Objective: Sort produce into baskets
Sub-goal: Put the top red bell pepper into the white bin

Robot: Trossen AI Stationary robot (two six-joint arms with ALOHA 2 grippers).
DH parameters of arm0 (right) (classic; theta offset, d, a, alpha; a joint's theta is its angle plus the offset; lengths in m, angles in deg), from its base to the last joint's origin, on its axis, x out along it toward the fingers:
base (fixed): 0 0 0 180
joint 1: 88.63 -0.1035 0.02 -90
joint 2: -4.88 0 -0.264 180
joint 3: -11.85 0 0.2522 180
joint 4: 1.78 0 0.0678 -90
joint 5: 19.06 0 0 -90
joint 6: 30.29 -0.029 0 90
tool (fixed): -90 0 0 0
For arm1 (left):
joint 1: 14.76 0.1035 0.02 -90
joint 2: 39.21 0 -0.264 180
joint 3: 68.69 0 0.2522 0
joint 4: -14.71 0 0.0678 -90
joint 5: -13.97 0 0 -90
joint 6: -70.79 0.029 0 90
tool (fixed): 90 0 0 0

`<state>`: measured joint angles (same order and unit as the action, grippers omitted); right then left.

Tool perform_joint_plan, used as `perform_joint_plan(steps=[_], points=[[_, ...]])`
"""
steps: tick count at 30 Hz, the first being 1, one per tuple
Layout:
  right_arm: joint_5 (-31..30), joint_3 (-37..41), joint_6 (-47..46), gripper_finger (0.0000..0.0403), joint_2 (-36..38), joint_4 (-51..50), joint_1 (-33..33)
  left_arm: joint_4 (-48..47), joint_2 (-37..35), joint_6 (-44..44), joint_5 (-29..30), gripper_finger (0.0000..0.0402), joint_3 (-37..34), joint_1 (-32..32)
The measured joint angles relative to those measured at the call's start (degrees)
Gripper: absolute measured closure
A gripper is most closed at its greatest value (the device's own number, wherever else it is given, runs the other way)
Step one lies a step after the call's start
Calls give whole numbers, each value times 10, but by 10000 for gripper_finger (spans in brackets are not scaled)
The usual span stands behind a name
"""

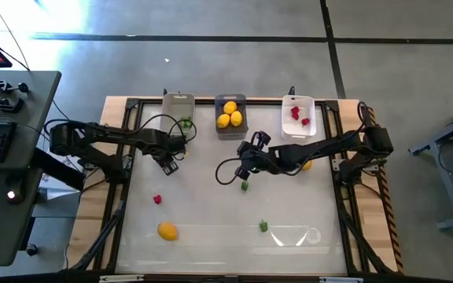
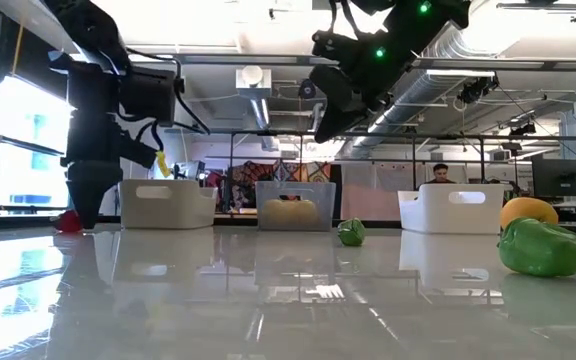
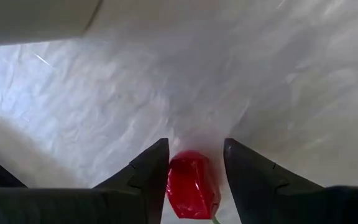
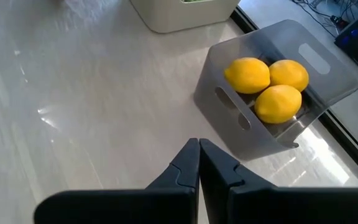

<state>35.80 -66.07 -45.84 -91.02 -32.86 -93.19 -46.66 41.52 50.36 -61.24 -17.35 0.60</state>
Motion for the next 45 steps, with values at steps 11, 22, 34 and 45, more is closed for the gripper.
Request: perform_joint_plan(steps=[11,22,34,45], points=[[0,0,1,403,0,0,0,-22,0,21,-5,392,24,-7],[0,0,1,403,0,-2,0,-24,0,-26,9,387,47,-58],[2,0,4,403,0,-2,0,-91,0,237,-7,293,70,-130],[4,0,1,403,0,-3,0,-110,2,469,39,284,63,-174]])
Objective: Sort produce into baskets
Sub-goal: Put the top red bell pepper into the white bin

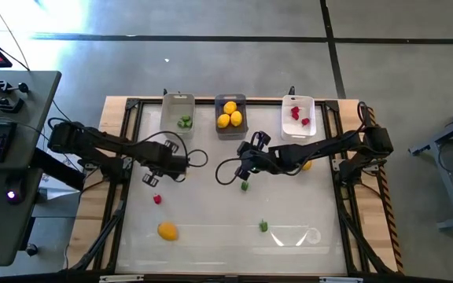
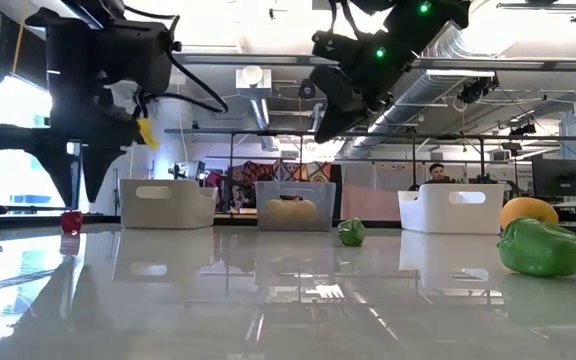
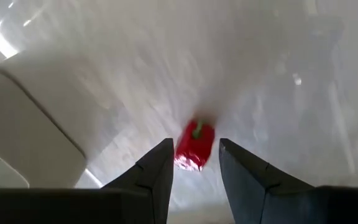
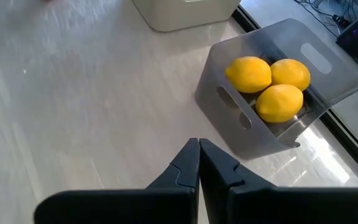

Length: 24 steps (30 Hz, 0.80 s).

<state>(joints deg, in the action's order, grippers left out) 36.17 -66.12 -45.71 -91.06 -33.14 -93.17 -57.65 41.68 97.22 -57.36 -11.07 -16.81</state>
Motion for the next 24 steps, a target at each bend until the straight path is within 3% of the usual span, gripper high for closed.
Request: perform_joint_plan(steps=[24], points=[[5,0,3,403,0,-3,0,-30,14,23,26,283,0,0]])
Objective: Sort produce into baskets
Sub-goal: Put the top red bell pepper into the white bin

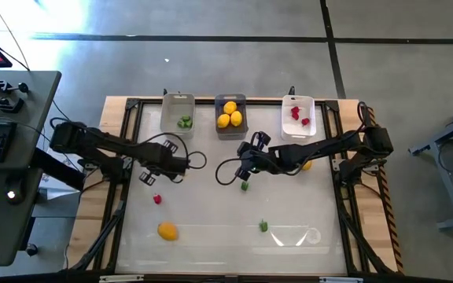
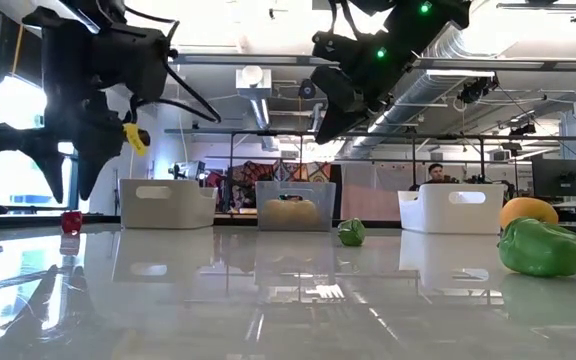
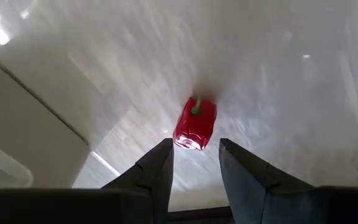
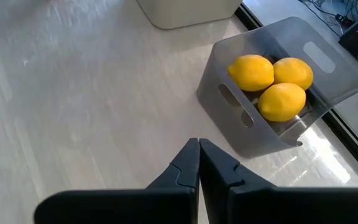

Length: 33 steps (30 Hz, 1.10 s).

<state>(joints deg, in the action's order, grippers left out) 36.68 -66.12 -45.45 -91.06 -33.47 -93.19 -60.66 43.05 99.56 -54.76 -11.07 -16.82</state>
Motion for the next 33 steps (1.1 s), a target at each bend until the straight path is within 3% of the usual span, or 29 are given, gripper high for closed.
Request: perform_joint_plan(steps=[10,15,29,33], points=[[0,0,0,403,0,0,0,16,74,-12,21,245,-1,13],[0,0,0,403,0,0,0,16,91,-6,13,248,-1,12],[-1,0,9,403,0,-19,-7,38,86,-12,-18,374,8,12],[-35,0,5,403,11,-66,-33,108,60,-14,-79,377,22,20]])
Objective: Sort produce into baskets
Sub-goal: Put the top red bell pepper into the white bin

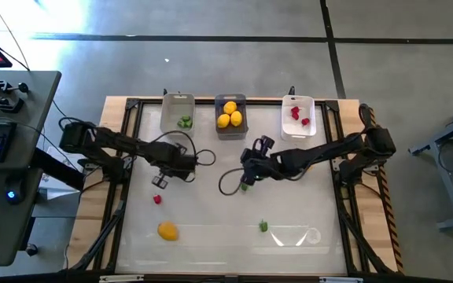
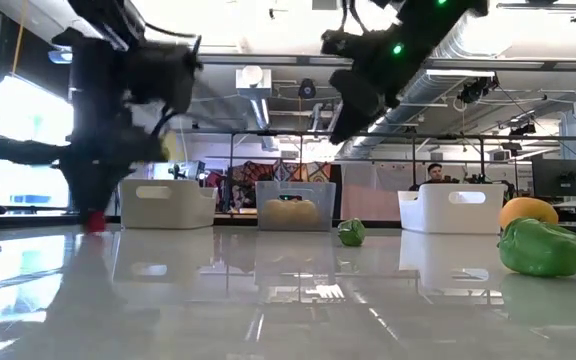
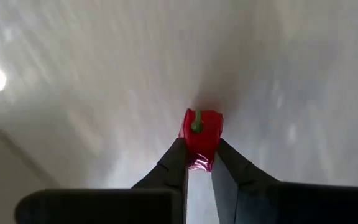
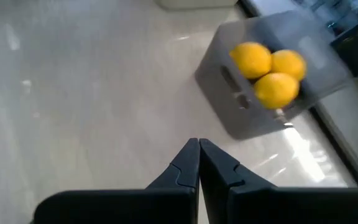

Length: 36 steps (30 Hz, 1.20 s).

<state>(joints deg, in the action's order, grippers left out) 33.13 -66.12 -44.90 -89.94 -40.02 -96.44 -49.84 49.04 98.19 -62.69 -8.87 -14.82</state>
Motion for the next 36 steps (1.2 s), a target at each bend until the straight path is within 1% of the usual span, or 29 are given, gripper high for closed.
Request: perform_joint_plan(steps=[3,6,10,13,15,17,19,22,24,29,33,36], points=[[-46,0,-1,403,5,0,-20,89,-28,2,-83,373,1,16],[-69,9,12,403,4,25,-36,186,-52,-25,-182,373,1,41],[-67,64,75,403,4,152,-46,343,-64,-87,-280,373,-13,70],[-67,116,127,403,4,290,-47,467,-60,-134,-324,371,-23,88],[-66,148,154,403,4,371,-47,543,-55,-163,-326,371,-27,94],[-54,166,173,403,4,423,-46,616,-52,-179,-326,371,-34,98],[-38,172,192,403,4,439,-43,677,-51,-182,-325,371,-43,99],[-11,166,191,403,4,439,-41,734,-51,-183,-326,371,-60,98],[4,157,178,402,4,445,-39,751,-51,-183,-326,371,-67,96],[5,141,160,402,4,450,-38,751,-51,-161,-307,371,-68,84],[1,136,160,402,4,449,-45,751,-51,-138,-274,371,-68,78],[-3,132,160,388,4,440,-50,744,-51,-138,-268,371,-68,79]])
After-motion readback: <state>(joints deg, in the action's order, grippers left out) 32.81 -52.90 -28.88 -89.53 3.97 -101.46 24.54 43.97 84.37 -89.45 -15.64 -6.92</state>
